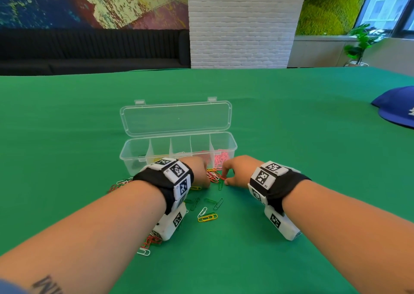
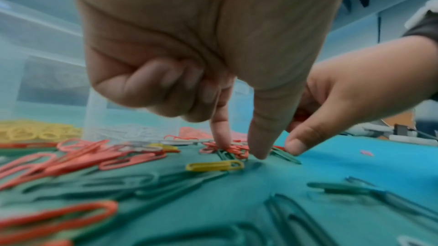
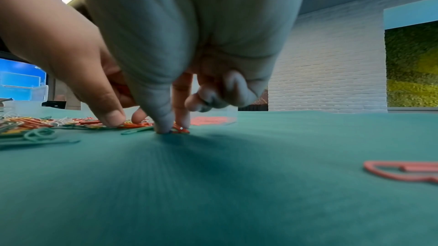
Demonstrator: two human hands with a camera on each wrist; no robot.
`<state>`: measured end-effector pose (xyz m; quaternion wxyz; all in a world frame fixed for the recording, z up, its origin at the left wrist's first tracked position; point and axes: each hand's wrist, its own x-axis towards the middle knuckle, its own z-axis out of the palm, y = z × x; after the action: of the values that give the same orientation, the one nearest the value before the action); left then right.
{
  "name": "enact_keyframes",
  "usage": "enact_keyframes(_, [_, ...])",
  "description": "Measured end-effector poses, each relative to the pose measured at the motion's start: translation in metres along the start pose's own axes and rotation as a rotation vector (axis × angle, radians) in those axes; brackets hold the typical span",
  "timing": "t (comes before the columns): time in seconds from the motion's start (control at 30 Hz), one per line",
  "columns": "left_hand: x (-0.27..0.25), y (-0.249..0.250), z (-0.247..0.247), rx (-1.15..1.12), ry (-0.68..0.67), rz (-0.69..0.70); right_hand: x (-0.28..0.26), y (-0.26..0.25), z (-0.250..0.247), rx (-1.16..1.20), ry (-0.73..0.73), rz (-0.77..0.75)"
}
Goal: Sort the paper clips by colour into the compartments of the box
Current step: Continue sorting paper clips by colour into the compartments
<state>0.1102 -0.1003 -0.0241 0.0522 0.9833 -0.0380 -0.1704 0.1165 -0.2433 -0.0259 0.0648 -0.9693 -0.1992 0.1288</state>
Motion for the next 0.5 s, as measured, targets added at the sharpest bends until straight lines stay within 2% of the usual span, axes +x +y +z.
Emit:
enact_keyframes(0.3, [0.007, 0.001, 0.005, 0.063, 0.071, 0.008, 0.006, 0.0, 0.001, -0.104, 0.014, 0.032])
enact_keyframes(0.5, [-0.006, -0.015, 0.002, 0.011, 0.064, 0.018, 0.005, -0.001, 0.001, -0.055, 0.028, 0.051])
